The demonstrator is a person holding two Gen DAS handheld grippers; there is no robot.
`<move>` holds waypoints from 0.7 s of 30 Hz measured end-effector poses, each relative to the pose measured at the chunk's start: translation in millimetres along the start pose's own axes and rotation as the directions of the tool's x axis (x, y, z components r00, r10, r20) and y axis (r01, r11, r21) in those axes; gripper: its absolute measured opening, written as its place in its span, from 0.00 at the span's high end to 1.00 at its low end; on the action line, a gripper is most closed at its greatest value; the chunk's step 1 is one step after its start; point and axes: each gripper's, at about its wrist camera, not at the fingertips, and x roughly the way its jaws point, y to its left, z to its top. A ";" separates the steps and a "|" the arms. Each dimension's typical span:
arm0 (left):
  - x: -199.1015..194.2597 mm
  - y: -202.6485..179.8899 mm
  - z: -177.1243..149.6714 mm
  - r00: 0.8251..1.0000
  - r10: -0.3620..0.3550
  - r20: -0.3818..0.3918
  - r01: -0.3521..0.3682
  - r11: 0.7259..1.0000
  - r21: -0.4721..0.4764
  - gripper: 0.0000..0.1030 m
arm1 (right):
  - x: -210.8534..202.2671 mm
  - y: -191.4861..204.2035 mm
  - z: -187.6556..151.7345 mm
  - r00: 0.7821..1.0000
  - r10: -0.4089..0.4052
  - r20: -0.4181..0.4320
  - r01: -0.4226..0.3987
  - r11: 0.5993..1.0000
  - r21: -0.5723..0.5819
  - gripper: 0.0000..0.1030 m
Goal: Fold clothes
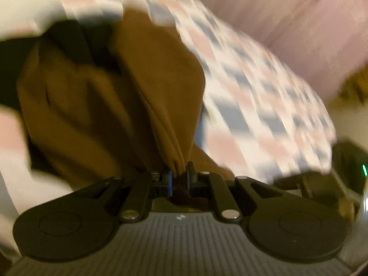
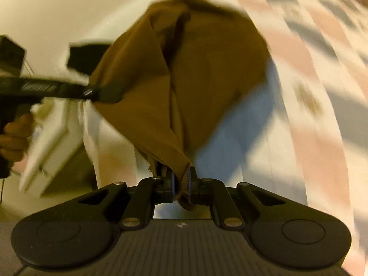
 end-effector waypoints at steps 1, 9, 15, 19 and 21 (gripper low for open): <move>8.3 -6.5 -17.0 0.998 -0.016 -0.056 0.016 1.000 -0.005 0.90 | 1.2 -5.6 -17.7 0.998 -0.025 -0.053 0.027 0.999 0.024 0.92; 17.5 -34.5 -62.8 0.977 0.087 -0.193 -0.065 0.991 0.117 0.62 | -11.6 -45.5 -46.5 0.959 -0.229 -0.169 0.262 0.942 0.208 0.44; -19.0 -7.0 -29.2 0.982 0.186 -0.026 -0.184 0.981 0.068 0.61 | -24.4 -50.8 14.2 0.980 -0.198 0.028 0.183 0.947 0.265 0.34; -23.5 4.8 10.4 0.965 0.245 0.095 -0.254 0.962 0.097 0.33 | -24.9 -51.8 68.7 0.982 -0.114 0.150 0.060 0.943 0.328 0.34; -18.8 8.1 29.8 0.956 0.252 0.152 -0.272 0.954 0.124 0.32 | -24.2 -52.3 97.9 0.977 -0.066 0.202 -0.012 0.932 0.361 0.34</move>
